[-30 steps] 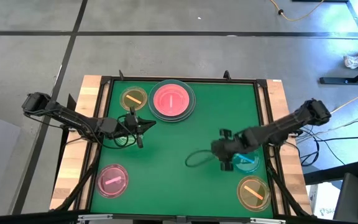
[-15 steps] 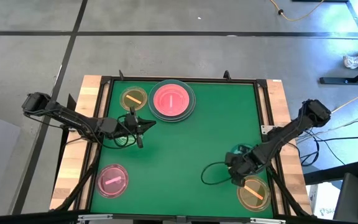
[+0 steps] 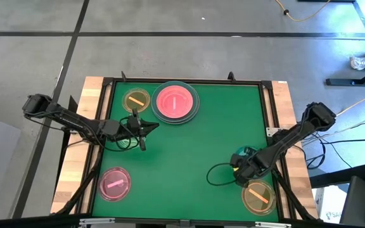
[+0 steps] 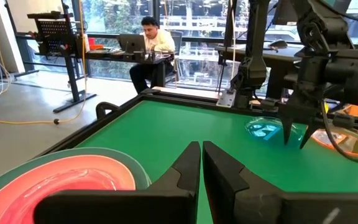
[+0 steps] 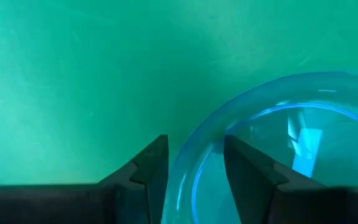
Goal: Stack plastic plates
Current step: Stack the blue plate on top of the pink plate
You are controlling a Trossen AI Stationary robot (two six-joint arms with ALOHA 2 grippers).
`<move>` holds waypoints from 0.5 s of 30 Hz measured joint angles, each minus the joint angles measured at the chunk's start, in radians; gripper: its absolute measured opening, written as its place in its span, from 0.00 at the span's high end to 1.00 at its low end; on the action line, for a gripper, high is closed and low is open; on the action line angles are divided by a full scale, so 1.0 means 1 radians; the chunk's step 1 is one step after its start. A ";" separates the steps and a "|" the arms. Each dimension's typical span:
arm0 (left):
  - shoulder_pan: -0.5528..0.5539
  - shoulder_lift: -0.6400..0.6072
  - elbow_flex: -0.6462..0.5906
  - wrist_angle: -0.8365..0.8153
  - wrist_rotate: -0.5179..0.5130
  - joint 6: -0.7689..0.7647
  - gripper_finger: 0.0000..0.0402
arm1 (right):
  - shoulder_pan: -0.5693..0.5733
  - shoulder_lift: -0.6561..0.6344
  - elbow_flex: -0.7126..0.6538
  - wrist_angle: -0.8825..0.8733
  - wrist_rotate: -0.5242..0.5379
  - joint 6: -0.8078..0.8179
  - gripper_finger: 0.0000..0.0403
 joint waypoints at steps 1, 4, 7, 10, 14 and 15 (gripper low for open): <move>0.000 0.000 0.000 0.000 0.000 0.000 0.97 | 0.000 0.007 0.000 -0.001 0.005 -0.001 0.65; 0.000 0.000 0.000 0.000 0.000 0.000 0.97 | 0.000 0.033 0.000 -0.002 0.027 -0.017 0.65; 0.000 0.000 0.000 0.000 0.000 0.000 0.97 | 0.000 0.050 0.004 -0.002 0.030 -0.042 0.65; 0.000 0.000 0.000 0.000 0.000 0.000 0.97 | 0.000 0.054 0.005 -0.001 0.033 -0.066 0.71; 0.000 0.000 0.000 0.000 0.000 0.000 0.97 | 0.000 0.055 0.005 0.001 0.028 -0.104 0.85; 0.000 0.000 0.000 0.000 0.000 0.000 0.97 | 0.000 0.055 0.005 0.000 0.027 -0.120 0.89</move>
